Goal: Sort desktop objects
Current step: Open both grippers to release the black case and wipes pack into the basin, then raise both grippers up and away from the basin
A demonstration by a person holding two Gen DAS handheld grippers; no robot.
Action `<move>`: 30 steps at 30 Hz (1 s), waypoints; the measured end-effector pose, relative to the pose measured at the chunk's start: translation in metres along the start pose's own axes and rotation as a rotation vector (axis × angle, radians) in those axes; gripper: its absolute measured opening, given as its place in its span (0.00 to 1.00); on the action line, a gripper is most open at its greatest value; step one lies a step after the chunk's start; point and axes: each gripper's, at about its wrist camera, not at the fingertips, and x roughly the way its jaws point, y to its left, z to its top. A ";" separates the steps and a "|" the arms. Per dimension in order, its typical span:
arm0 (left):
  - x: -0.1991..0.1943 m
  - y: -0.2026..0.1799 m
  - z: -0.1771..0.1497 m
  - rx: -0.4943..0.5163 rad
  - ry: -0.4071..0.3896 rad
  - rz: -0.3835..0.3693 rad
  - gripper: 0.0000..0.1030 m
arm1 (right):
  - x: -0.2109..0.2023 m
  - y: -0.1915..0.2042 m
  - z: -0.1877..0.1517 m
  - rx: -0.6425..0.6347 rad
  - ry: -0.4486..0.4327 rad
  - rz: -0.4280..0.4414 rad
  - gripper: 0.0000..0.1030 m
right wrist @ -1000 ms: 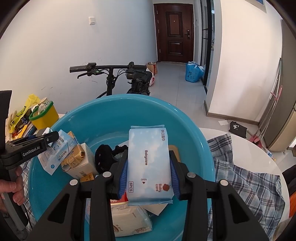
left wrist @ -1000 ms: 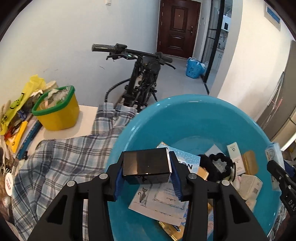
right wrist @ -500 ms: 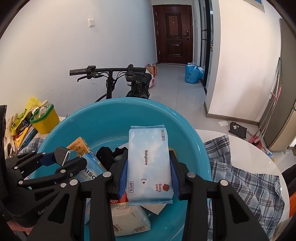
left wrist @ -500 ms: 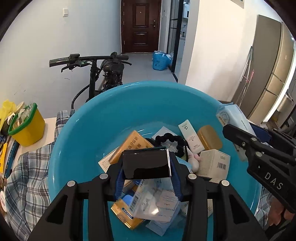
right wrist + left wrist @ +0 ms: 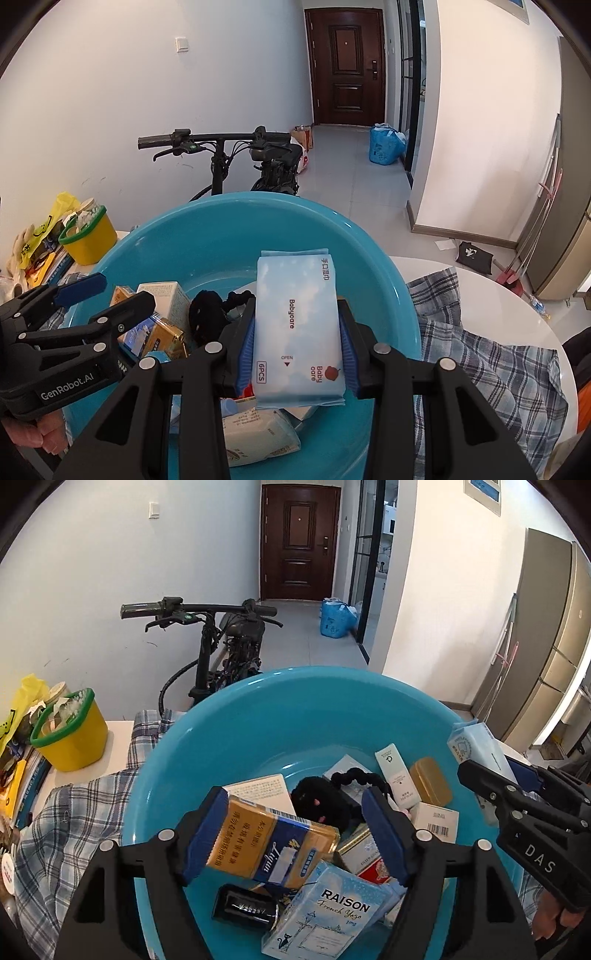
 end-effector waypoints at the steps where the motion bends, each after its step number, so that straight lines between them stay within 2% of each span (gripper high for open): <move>1: -0.001 0.001 0.001 -0.006 -0.002 0.017 0.79 | 0.000 0.000 0.000 0.002 0.000 -0.001 0.37; 3: -0.005 0.004 0.002 -0.013 -0.019 0.027 0.84 | 0.000 -0.001 0.000 0.003 0.000 -0.002 0.37; 11: -0.001 0.013 0.003 -0.040 -0.009 0.030 0.84 | 0.003 0.003 -0.001 -0.019 0.017 0.007 0.37; 15: -0.004 0.014 0.003 -0.053 -0.029 0.016 0.84 | 0.000 0.006 -0.001 -0.021 0.004 0.001 0.37; 18: -0.005 0.015 0.003 -0.055 -0.031 0.024 0.84 | -0.001 0.004 0.000 -0.009 -0.001 -0.001 0.45; 21: -0.005 0.015 0.004 -0.059 -0.030 0.023 0.84 | 0.000 0.003 0.001 0.000 -0.003 -0.008 0.46; 26: -0.020 0.015 0.005 -0.079 -0.098 -0.016 0.84 | 0.001 0.002 0.000 0.001 0.002 -0.008 0.47; 30: -0.033 0.013 0.007 -0.067 -0.170 0.014 0.84 | 0.000 0.002 0.000 0.007 -0.003 -0.007 0.56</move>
